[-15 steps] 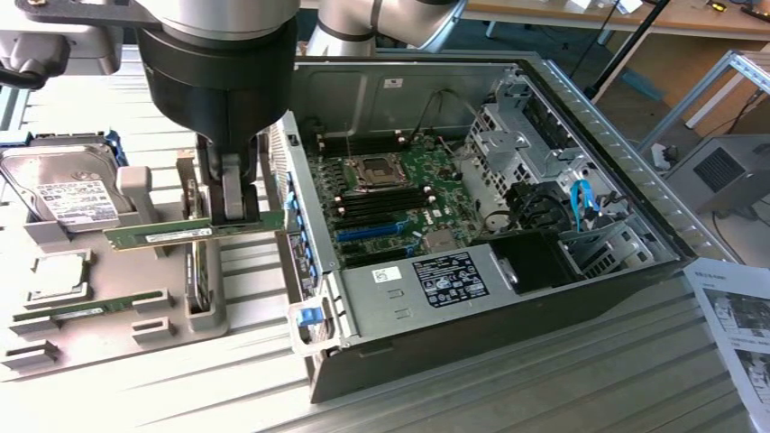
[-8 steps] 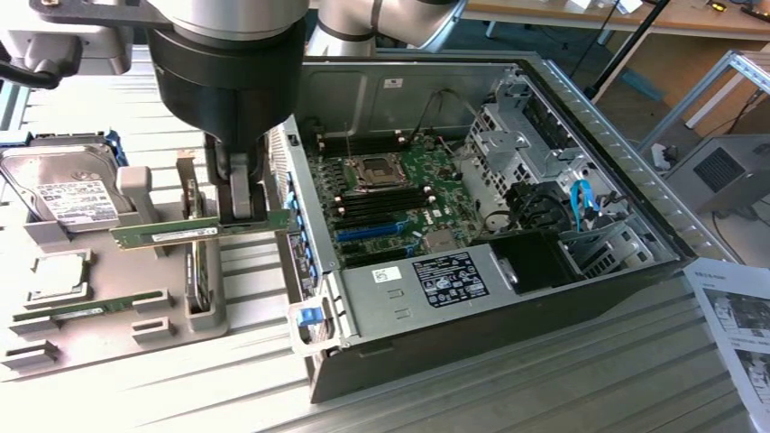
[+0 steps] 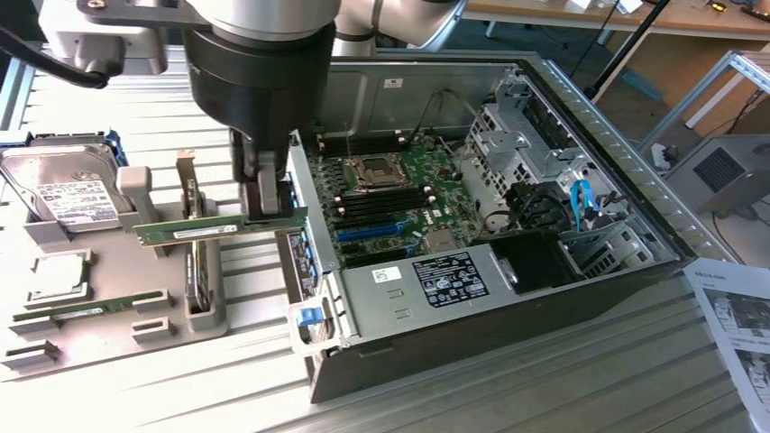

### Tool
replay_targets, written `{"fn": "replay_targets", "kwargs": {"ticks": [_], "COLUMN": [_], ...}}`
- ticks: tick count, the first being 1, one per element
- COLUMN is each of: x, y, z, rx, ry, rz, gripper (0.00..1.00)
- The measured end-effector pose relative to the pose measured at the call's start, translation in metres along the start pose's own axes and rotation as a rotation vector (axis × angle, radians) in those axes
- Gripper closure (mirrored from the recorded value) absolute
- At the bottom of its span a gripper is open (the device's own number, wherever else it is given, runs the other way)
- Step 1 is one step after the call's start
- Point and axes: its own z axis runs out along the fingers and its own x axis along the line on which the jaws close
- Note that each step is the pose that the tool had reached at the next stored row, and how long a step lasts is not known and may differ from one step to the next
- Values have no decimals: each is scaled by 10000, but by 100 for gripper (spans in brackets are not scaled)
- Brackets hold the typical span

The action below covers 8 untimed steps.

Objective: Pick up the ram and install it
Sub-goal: 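Pick up the ram and move it above insertion slot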

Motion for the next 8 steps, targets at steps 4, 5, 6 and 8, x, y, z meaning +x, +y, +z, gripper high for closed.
{"fn": "replay_targets", "kwargs": {"ticks": [4, 5, 6, 8], "x": [-2, -2, -2, -3], "y": [-82, -104, -125, -172], "z": [-3, -4, -4, -6], "rx": [0, 0, 1, 1], "ry": [0, -1, -1, -2], "rz": [0, 0, 0, 0], "gripper": [88, 88, 88, 88]}}
